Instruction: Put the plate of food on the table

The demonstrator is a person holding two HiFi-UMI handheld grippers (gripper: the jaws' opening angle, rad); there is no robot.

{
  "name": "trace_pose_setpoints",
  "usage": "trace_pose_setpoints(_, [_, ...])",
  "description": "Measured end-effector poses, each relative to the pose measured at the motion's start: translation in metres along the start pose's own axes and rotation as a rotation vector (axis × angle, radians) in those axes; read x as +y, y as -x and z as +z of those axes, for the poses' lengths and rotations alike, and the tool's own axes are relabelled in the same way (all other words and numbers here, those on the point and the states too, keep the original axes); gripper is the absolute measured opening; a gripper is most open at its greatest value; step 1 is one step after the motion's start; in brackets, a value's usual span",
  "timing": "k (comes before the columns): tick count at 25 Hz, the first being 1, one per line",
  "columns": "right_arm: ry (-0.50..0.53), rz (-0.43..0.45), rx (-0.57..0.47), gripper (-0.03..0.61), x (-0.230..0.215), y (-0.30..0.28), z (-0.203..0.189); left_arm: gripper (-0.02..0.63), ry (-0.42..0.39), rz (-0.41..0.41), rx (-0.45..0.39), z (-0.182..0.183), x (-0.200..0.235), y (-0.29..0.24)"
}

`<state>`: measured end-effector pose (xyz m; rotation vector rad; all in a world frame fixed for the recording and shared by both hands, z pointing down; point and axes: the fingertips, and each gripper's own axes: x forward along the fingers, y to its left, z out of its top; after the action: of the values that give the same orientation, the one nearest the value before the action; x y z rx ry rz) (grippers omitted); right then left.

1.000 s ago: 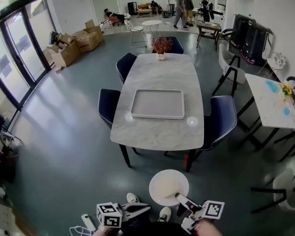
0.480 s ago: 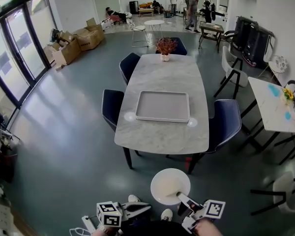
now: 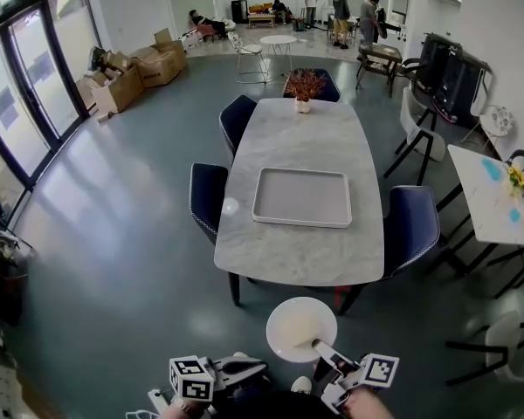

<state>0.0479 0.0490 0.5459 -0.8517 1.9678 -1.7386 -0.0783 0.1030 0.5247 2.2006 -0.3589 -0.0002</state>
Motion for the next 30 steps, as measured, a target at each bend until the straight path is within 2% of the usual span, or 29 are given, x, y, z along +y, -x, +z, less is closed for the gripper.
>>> trace_pose_setpoints(13, [-0.044,-0.020,-0.065,0.031,0.006,-0.085,0.004,0.008,0.000,-0.041,0.022,0.051,0.055,0.045])
trace_pose_setpoints(22, [-0.045,-0.014,-0.070,0.031,0.015,-0.136,-0.008,0.008,0.029,-0.027,-0.007,0.070,0.084,0.090])
trace_pose_setpoints(30, [-0.041,-0.031,-0.071,0.031,0.017,-0.155,0.002,0.008,0.041,-0.028,-0.023,0.079,0.095,0.097])
